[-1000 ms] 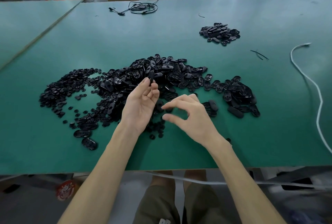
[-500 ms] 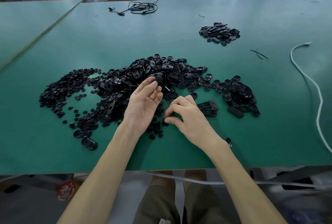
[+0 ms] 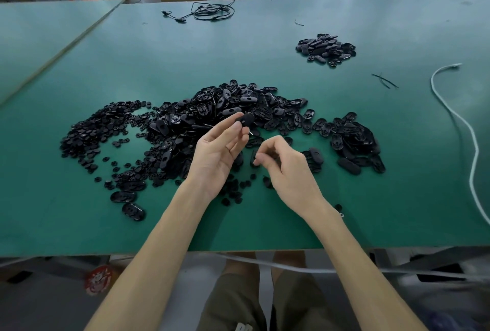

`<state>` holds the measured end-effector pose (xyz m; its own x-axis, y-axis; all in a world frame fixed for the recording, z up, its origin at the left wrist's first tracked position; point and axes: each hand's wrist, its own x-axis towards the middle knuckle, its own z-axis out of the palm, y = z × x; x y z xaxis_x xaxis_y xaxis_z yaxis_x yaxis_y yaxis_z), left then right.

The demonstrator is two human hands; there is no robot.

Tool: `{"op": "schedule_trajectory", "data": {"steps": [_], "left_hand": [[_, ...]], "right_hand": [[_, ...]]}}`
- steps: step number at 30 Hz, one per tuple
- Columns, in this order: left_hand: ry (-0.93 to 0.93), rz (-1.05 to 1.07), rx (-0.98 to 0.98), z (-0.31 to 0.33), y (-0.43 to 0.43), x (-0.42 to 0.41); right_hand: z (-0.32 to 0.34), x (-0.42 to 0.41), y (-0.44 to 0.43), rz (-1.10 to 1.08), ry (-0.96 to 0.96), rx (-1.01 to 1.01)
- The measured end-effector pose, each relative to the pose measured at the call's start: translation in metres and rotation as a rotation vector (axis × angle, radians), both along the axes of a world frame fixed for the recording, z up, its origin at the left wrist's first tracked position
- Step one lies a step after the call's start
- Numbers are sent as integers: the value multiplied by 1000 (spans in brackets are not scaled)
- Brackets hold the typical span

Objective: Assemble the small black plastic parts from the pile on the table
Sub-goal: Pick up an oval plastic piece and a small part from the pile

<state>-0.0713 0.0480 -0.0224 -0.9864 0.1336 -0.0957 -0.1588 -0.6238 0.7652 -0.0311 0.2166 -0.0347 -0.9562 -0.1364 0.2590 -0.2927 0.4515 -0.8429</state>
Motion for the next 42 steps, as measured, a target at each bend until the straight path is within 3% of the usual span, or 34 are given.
{"op": "schedule_trajectory", "data": {"steps": [9,42], "left_hand": [[58,-2,-138,0,5,4],[147,-10,-387,-11,9,4]], "right_hand": [[5,0,4,-138,68,-192],[2,1,6,-214,21,-294]]}}
